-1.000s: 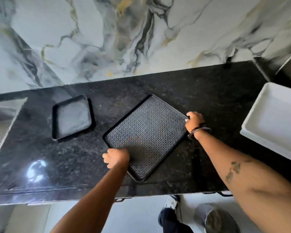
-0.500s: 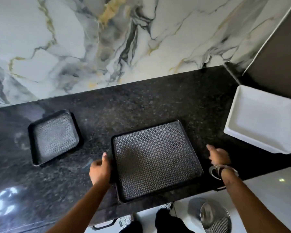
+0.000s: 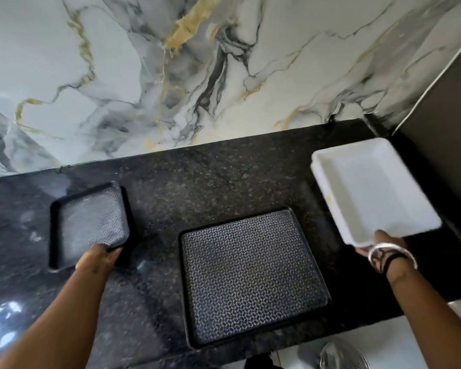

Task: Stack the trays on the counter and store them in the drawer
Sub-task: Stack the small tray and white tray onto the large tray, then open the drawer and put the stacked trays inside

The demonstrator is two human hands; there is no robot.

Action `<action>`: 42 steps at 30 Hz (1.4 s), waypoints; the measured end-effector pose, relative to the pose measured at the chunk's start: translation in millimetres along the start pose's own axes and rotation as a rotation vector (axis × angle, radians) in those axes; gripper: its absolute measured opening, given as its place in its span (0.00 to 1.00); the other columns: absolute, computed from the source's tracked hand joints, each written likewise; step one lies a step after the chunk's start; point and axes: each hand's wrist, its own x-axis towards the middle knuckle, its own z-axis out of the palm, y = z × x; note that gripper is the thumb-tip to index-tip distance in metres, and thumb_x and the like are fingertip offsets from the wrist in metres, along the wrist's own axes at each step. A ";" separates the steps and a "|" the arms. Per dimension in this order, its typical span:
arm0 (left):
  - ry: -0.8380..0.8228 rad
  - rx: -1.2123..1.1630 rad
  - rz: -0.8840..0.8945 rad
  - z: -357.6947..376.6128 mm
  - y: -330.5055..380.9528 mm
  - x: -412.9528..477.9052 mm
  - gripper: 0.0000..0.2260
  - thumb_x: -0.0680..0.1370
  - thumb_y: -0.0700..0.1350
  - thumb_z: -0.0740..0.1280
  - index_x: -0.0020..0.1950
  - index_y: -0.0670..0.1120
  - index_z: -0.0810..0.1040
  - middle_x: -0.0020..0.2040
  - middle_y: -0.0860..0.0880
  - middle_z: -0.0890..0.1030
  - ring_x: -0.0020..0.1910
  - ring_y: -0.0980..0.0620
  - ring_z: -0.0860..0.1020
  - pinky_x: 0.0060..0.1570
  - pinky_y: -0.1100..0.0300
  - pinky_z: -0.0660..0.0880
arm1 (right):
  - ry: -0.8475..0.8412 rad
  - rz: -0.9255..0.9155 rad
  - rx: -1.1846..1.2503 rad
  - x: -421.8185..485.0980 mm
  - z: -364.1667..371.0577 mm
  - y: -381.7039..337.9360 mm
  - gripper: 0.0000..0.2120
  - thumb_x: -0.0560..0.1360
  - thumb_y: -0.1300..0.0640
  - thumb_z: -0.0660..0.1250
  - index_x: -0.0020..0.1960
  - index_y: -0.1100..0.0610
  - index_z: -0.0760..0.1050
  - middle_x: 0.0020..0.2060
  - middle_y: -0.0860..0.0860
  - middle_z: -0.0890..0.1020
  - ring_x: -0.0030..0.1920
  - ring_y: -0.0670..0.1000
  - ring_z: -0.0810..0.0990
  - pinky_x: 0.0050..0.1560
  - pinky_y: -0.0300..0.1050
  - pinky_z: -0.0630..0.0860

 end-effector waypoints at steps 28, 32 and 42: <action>0.043 1.242 0.568 133.1 -121.5 -149.5 0.03 0.70 0.38 0.65 0.41 0.42 0.72 0.47 0.39 0.83 0.44 0.38 0.81 0.39 0.52 0.75 | -0.379 -0.617 -0.867 -83.9 38.0 82.3 0.16 0.78 0.47 0.61 0.48 0.60 0.76 0.47 0.63 0.84 0.50 0.64 0.81 0.47 0.51 0.75; 0.195 1.025 0.938 85.7 -143.9 -157.6 0.11 0.75 0.56 0.65 0.49 0.50 0.79 0.45 0.48 0.85 0.45 0.41 0.83 0.39 0.55 0.76 | 0.089 -1.012 -0.492 -146.3 0.5 136.3 0.11 0.74 0.54 0.62 0.38 0.58 0.77 0.33 0.56 0.79 0.35 0.61 0.78 0.34 0.49 0.71; 0.074 1.503 0.996 -71.7 -235.2 -88.4 0.47 0.71 0.75 0.42 0.80 0.43 0.53 0.81 0.40 0.51 0.80 0.44 0.50 0.78 0.44 0.50 | -1.162 -0.905 -1.209 -298.8 153.1 402.7 0.39 0.76 0.37 0.57 0.77 0.61 0.54 0.78 0.57 0.57 0.78 0.55 0.55 0.78 0.46 0.51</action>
